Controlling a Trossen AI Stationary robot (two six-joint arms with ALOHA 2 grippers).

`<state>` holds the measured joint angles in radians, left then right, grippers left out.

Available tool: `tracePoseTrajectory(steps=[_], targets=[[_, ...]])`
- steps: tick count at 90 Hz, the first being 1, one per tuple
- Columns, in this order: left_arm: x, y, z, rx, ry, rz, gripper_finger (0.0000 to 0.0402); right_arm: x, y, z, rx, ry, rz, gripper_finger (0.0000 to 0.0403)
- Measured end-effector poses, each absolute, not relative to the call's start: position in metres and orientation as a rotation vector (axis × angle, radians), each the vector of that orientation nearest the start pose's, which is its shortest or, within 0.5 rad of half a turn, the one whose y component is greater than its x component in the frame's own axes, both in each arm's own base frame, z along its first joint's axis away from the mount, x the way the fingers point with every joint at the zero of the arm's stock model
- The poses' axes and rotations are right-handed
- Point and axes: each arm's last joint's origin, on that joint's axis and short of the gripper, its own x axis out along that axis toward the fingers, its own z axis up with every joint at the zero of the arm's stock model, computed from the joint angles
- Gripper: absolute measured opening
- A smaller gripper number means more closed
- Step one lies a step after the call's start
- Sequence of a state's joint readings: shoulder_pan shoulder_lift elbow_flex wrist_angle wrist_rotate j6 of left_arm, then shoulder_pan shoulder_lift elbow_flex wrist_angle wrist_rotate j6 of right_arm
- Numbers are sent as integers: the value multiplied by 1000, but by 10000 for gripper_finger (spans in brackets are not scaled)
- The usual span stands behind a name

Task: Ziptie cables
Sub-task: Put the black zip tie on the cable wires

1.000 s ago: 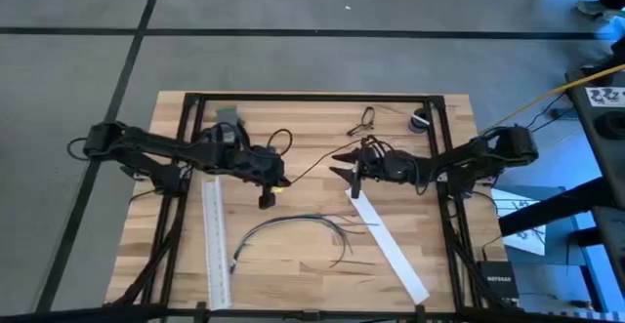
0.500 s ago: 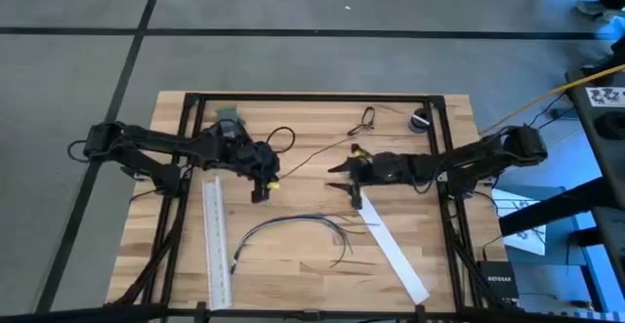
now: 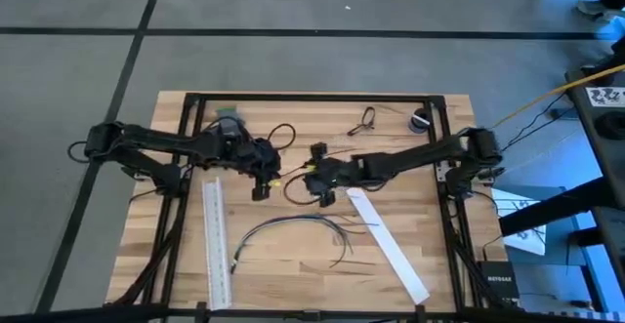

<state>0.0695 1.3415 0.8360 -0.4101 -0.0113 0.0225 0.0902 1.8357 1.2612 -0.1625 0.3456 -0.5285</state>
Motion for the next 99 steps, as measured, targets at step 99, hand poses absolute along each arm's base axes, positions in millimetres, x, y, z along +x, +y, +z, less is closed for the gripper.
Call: tracePoseTrajectory(steps=[99], targets=[[247,28,209,-109,1080,145,87,420,-3,177,-192,908,48,104]])
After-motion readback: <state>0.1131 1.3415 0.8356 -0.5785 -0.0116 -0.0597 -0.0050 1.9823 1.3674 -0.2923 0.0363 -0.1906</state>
